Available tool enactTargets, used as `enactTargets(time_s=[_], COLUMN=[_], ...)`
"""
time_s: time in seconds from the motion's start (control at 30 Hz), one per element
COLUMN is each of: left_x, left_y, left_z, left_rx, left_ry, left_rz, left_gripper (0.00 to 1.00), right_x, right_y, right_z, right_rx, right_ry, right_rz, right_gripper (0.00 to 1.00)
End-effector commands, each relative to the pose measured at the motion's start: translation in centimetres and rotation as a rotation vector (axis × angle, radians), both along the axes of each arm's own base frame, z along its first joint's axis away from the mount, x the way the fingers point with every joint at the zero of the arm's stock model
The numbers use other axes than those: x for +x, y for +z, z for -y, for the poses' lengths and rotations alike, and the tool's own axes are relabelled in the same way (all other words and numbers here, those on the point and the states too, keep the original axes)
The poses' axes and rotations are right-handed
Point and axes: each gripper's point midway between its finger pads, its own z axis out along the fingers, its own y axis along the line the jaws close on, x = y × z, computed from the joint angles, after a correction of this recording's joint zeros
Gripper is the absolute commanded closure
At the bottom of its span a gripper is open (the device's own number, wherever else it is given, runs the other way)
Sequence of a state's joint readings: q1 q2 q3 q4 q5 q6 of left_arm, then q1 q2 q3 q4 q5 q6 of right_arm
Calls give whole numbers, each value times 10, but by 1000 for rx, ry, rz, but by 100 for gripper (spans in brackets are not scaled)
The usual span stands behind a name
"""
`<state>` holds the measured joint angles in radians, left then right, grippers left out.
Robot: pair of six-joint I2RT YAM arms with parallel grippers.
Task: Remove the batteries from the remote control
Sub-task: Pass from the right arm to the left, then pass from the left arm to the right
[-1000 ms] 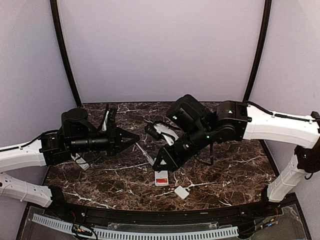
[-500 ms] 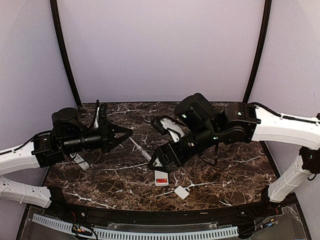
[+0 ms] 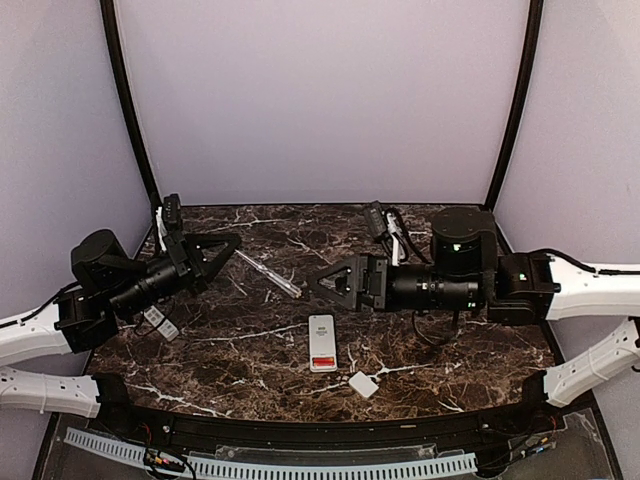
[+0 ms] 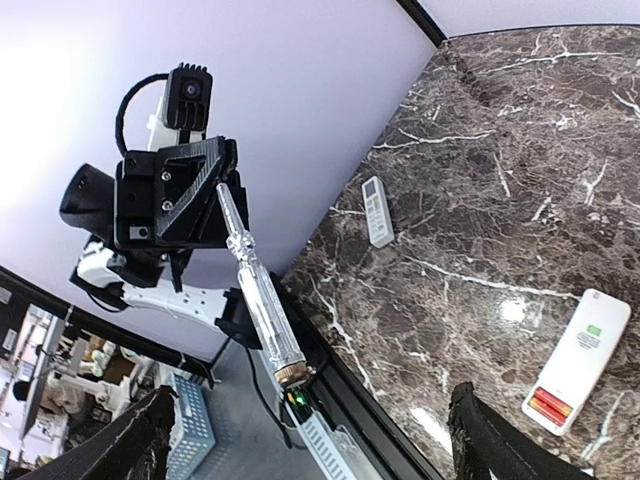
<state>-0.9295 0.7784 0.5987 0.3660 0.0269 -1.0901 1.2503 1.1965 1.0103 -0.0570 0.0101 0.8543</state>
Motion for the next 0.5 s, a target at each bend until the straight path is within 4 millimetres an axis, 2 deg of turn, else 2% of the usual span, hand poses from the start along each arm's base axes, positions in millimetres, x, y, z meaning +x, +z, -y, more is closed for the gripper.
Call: enactTargets(time_s=[0.0,0.3,0.47], left_x=[0,6,7], left_y=[28,31,30], left_z=[-2,5,6], left_rx=[-89,-142,-149], left_ry=[16,10,12], left_rz=[102,95,98], left_gripper=[100,100,100], right_x=[5,3,6], right_y=[33,37,39], right_z=[-15,-37,-43], right_rx=[199,244,247], right_ry=[-16,35,34], right_rz=[-27,-36,-35], right_gripper=[7,12,23])
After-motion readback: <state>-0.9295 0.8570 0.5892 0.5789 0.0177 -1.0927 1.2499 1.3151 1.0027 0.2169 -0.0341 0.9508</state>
